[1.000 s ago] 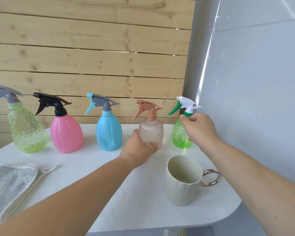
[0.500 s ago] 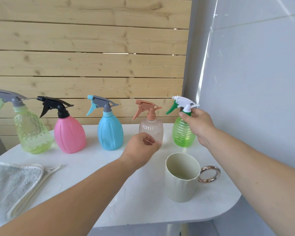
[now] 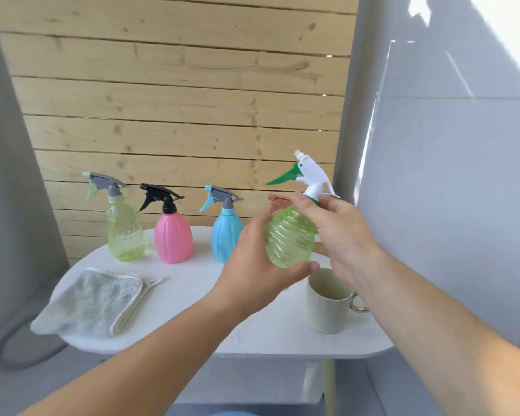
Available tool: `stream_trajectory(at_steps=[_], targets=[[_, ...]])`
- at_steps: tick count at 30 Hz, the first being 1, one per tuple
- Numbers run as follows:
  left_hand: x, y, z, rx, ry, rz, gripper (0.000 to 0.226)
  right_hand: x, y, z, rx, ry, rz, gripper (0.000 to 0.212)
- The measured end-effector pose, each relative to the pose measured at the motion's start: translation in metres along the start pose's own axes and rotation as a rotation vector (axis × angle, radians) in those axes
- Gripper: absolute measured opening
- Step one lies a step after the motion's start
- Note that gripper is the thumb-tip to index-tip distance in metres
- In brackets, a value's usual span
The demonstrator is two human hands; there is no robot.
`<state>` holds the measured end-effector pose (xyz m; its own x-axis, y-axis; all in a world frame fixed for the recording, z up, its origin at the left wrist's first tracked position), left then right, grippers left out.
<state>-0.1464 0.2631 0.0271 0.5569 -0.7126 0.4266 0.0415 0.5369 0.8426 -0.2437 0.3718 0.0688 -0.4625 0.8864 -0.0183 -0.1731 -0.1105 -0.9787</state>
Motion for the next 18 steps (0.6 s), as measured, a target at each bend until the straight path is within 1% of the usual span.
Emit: stream_trajectory(at_steps=[3, 4, 9, 12, 13, 16, 18], targets=[[0.020, 0.001, -0.042, 0.039, 0.026, 0.077, 0.071, -0.023, 0.005, -0.033, -0.128, -0.067, 0.106, 0.027], [0.028, -0.001, -0.056, 0.068, 0.036, 0.096, 0.070, -0.031, 0.008, -0.043, -0.168, -0.084, 0.143, 0.025], [0.059, -0.019, -0.111, 0.190, 0.079, 0.170, 0.079, -0.064, 0.035, -0.085, -0.320, -0.186, 0.289, 0.018], [0.068, -0.032, -0.131, 0.259, 0.022, 0.199, 0.082, -0.074, 0.055, -0.103, -0.388, -0.204, 0.336, 0.013], [0.069, -0.037, -0.137, 0.281, 0.000, 0.207, 0.081, -0.076, 0.061, -0.108, -0.408, -0.207, 0.339, 0.015], [0.069, -0.046, -0.150, 0.343, -0.049, 0.171, 0.074, -0.081, 0.074, -0.119, -0.446, -0.233, 0.323, 0.032], [0.068, -0.052, -0.153, 0.410, -0.090, -0.030, 0.062, -0.083, 0.076, -0.121, -0.453, -0.250, 0.350, 0.035]])
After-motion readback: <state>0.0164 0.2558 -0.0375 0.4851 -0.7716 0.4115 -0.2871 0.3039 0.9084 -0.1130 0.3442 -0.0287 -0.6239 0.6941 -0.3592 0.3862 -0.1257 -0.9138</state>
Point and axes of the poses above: each hand's wrist, its own z-axis towards the middle knuckle, its own x-axis out of the back of the hand, y = z × x, the point moved 5 cm from there along z, towards the middle knuckle, and after that the axes turned 3 degrees about x, right-handed, at the moved point
